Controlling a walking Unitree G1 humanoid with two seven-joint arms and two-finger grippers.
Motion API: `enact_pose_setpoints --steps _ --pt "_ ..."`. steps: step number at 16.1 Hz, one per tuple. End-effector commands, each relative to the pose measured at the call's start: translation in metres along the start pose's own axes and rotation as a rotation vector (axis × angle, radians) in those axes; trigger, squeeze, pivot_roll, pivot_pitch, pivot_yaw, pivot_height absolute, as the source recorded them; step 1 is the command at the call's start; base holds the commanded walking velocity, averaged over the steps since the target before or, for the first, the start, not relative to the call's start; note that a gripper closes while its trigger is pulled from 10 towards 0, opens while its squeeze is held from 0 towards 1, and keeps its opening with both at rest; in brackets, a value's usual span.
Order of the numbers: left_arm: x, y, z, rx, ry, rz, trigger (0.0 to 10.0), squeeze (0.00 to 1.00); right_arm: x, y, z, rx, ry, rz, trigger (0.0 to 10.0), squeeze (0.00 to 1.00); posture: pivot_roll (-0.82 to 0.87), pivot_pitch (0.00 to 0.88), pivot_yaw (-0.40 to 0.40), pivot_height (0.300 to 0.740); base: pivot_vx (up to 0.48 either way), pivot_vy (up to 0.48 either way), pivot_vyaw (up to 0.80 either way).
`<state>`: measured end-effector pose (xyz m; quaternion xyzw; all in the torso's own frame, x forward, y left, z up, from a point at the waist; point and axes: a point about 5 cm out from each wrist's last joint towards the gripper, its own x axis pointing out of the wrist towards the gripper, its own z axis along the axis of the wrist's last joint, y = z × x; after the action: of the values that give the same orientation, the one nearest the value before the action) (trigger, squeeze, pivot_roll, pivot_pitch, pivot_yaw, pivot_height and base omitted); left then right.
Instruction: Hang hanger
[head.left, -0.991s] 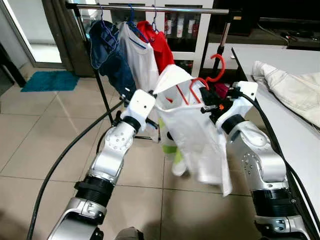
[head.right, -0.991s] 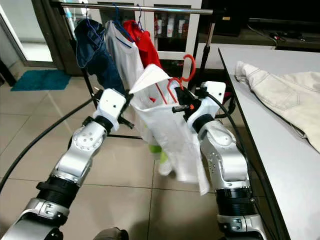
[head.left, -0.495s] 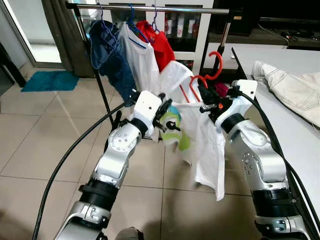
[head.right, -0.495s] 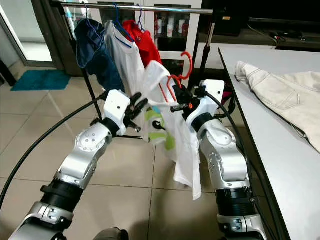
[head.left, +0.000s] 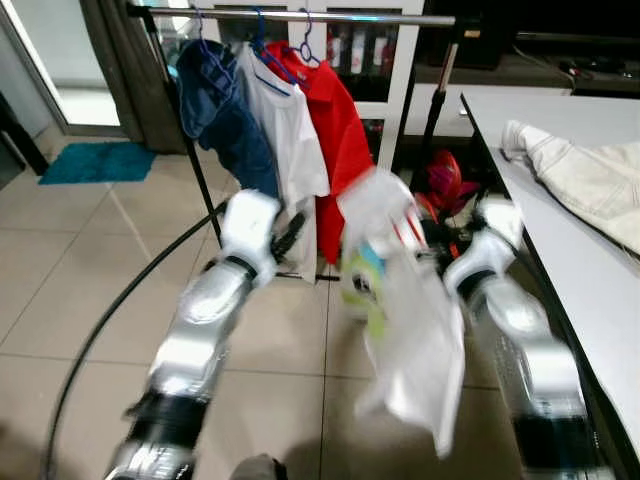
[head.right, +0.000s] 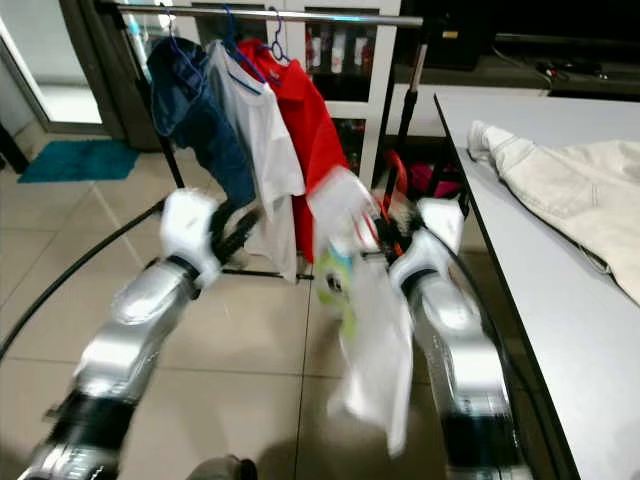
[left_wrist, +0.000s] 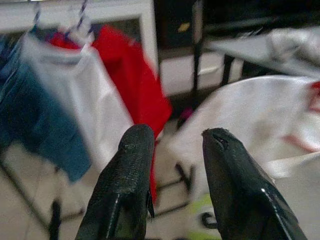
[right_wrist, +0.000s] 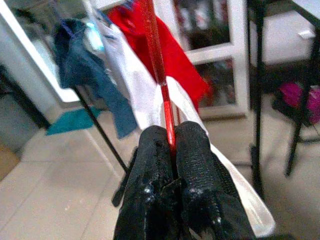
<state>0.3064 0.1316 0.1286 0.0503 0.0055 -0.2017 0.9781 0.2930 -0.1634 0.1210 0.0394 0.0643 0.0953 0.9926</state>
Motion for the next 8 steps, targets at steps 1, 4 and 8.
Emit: enact_pose_setpoints --steps 1,4,8 --pt "-0.007 0.006 0.001 -0.028 -0.014 0.029 10.0 0.0 -0.005 0.002 0.01 0.003 -0.053 -0.015 10.0 0.0 0.04 0.0 0.056 0.74 0.0 0.0 0.0" --pt "-0.022 0.013 -0.007 -0.061 0.007 0.14 10.0 0.0 -0.024 0.002 -0.008 0.064 -0.026 -0.091 10.0 0.0 0.04 0.0 0.047 0.74 0.255 0.0 0.0" --pt "-0.023 0.005 -0.013 -0.017 0.035 0.103 10.0 0.0 -0.024 0.005 -0.006 0.078 -0.049 -0.114 10.0 0.0 0.03 0.0 0.072 0.74 0.394 0.0 0.0"
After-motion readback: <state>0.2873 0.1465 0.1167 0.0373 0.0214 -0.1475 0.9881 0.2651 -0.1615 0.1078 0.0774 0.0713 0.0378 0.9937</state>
